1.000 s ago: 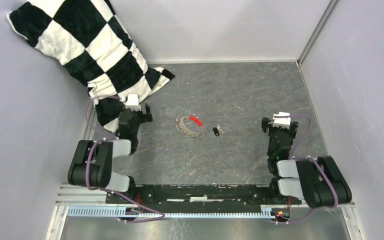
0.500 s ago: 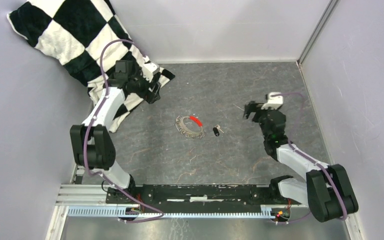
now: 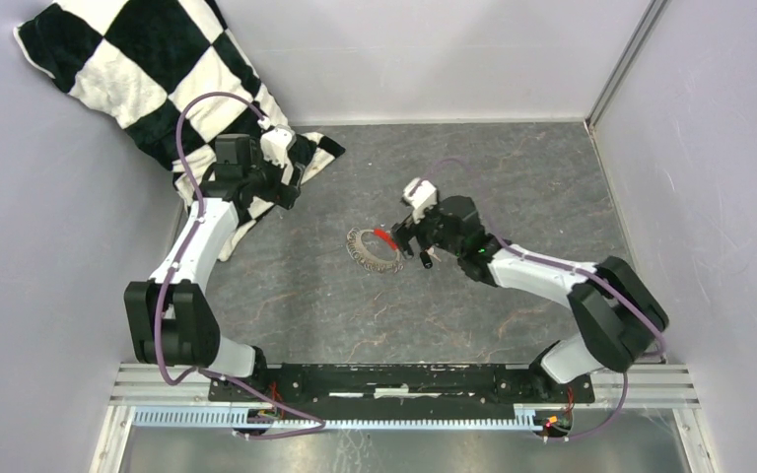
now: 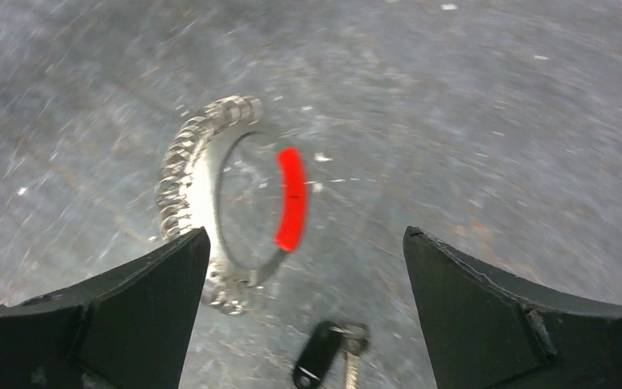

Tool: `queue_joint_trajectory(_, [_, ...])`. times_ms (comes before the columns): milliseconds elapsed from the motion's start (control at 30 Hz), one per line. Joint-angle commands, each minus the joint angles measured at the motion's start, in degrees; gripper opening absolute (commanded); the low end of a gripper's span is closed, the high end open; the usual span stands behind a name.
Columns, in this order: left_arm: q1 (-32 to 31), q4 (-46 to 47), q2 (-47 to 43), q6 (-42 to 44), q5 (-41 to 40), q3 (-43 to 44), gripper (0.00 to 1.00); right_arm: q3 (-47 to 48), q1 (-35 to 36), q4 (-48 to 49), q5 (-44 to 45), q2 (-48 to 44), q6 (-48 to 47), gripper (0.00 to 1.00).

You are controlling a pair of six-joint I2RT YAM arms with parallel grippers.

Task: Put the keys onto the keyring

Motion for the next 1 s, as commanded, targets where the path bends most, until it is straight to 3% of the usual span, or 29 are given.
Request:
queue_joint_trajectory(0, [-0.2, -1.0, -2.5, -1.3, 8.8, 0.4, 1.0, 6.1, 4.0, -4.8, -8.3, 7.0, -7.8, 0.95])
queue_joint_trajectory(300, [-0.1, -4.2, -3.8, -1.4, 15.4, 0.3, 1.0, 10.8, 9.0, -5.0, -11.0, 17.6, -9.2, 0.84])
queue_joint_trajectory(700, [-1.0, -6.0, -6.2, 2.7, 14.4, -1.7, 0.99, 10.9, 10.5, -4.6, -7.0, 20.7, -9.7, 0.4])
queue_joint_trajectory(867, [-1.2, -7.6, -6.9, 4.7, 14.1, -1.5, 0.99, 13.2, 10.6, -5.0, -7.0, 22.8, -9.2, 0.44])
queue_joint_trajectory(967, [-1.2, -7.9, -7.0, 5.2, 14.4, -1.7, 0.98, 13.7, 10.9, -4.2, -6.3, 23.4, -8.7, 0.4])
